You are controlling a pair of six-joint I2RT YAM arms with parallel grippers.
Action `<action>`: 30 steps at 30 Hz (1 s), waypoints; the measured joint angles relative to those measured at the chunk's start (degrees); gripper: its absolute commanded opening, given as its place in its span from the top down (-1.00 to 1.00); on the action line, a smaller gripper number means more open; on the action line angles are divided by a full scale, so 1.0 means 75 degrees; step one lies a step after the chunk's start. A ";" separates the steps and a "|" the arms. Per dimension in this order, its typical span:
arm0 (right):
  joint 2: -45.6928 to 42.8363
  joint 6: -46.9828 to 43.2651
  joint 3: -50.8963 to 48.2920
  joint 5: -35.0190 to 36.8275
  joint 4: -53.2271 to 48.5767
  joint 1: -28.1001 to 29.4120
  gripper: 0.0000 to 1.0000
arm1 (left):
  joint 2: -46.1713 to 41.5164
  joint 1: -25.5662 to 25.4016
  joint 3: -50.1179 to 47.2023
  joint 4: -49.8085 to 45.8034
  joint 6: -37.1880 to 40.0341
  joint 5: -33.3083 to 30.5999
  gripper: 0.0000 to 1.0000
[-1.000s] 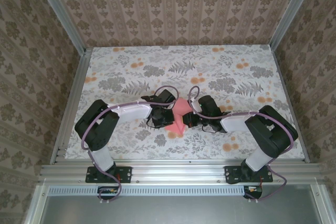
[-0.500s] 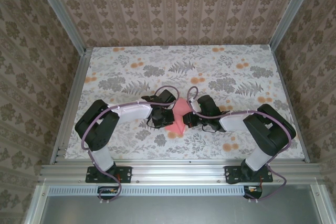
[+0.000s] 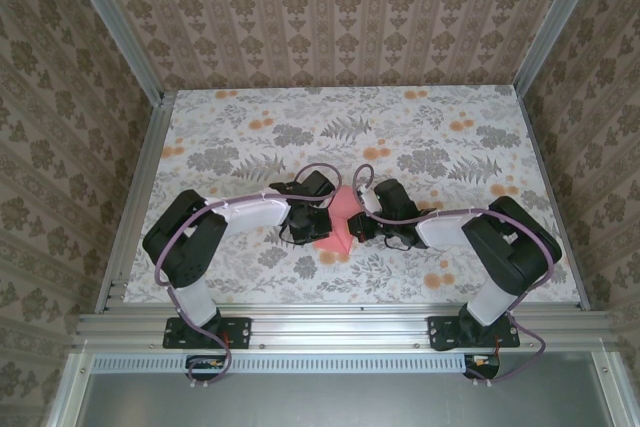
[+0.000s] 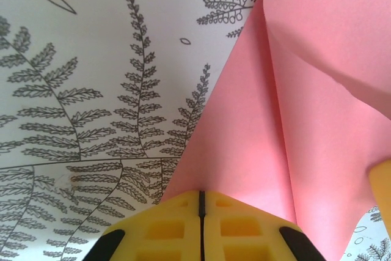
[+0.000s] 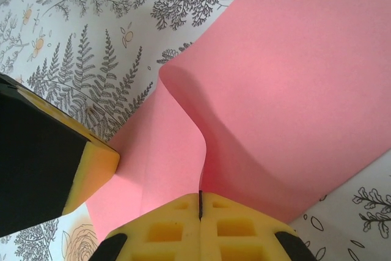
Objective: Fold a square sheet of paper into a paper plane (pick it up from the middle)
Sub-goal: Fold the triangle a second time at the center of the table.
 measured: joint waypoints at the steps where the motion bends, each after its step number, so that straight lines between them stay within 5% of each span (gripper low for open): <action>1: 0.0015 -0.0006 0.0000 0.0000 -0.0003 0.0000 0.93 | 0.0000 0.0000 0.0000 0.0000 0.0000 0.0000 0.85; 30: 0.0411 -0.0169 0.0233 0.0026 -0.0070 0.0000 0.91 | 0.0099 -0.0041 0.0187 -0.0259 0.0111 -0.0087 0.85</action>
